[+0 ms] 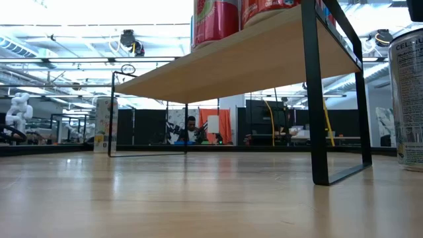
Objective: Place canned beverage on shelf
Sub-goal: Put the blue soda can on the shelf aligned with the other blue soda can
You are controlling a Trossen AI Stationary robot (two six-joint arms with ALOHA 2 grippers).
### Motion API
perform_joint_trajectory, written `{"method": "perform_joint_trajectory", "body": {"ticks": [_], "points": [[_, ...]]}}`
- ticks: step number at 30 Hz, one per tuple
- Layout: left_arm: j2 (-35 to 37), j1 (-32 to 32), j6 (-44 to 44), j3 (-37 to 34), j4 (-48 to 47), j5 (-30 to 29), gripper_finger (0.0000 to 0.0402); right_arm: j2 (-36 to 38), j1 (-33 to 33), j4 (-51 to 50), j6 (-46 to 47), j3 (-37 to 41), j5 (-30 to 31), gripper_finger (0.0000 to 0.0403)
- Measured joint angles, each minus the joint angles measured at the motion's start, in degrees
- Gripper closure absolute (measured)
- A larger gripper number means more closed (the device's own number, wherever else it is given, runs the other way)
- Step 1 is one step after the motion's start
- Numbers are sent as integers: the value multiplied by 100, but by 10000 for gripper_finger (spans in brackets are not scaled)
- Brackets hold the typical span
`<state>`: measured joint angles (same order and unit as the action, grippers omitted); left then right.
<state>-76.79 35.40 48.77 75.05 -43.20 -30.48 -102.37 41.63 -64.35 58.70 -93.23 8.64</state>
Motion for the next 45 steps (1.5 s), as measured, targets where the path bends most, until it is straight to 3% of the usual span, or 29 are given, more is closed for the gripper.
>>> {"method": "perform_joint_trajectory", "body": {"ticks": [17, 31, 45], "points": [[-2, 0, 29, 0, 17, 4, 208, -2, 125, 558, -90, 511, -187, 83], [-2, 0, 35, 0, 24, 20, 208, -2, 110, 548, -103, 514, -275, 147], [-2, -4, 35, 0, 22, 11, 208, -2, -57, 803, -33, 860, -626, 125]]}}
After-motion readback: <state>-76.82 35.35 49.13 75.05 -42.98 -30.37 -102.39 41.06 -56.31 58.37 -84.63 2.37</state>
